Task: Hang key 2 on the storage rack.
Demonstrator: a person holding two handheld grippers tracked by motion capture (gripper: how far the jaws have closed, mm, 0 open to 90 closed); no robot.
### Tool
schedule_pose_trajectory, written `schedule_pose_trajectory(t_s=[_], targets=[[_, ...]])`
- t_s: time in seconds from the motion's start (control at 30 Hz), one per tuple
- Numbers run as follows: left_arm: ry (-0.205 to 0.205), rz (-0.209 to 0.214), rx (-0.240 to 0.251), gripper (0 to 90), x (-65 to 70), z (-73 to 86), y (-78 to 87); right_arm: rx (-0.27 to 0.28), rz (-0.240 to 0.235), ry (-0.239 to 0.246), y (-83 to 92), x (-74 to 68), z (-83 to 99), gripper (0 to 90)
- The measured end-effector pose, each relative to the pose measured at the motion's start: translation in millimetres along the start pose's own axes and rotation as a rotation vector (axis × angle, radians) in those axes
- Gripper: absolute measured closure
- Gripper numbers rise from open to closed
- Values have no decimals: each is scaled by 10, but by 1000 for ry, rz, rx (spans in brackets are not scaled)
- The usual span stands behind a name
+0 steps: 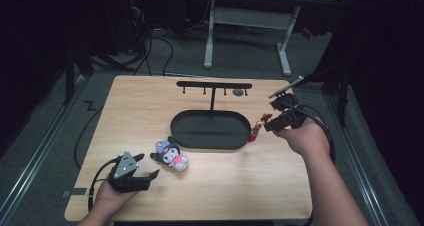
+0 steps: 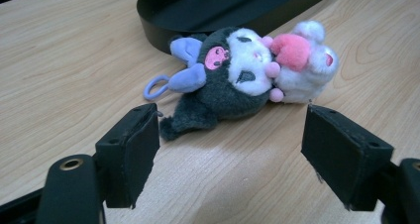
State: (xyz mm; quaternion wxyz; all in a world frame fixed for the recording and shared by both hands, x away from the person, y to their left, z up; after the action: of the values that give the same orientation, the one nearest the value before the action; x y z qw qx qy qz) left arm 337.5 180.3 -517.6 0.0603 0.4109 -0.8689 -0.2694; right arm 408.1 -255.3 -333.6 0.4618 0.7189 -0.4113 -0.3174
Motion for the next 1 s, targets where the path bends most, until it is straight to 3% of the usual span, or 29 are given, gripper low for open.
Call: schedule_pose_trajectory(t_s=[0.47,1.0], targets=[[8,-8,9,231,-4,-2,43,24,31,23,-24,-3,-414,666],[-13,10,9,231,31,-26,2,26,57,-8,-112,60,-685,666]])
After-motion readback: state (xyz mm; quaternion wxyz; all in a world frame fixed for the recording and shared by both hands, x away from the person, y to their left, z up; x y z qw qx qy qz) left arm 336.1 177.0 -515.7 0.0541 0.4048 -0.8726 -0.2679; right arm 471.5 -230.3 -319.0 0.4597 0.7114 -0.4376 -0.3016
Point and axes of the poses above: each handheld gripper's, and its own axes: y roughly backward along the jaws, z roughly out of its underside, x roughly to its right, the point moved 2 cm from there along -y, roughly forward along the jaws, and after that the axes turned 6 degrees about -z, right-handed, at the moved point
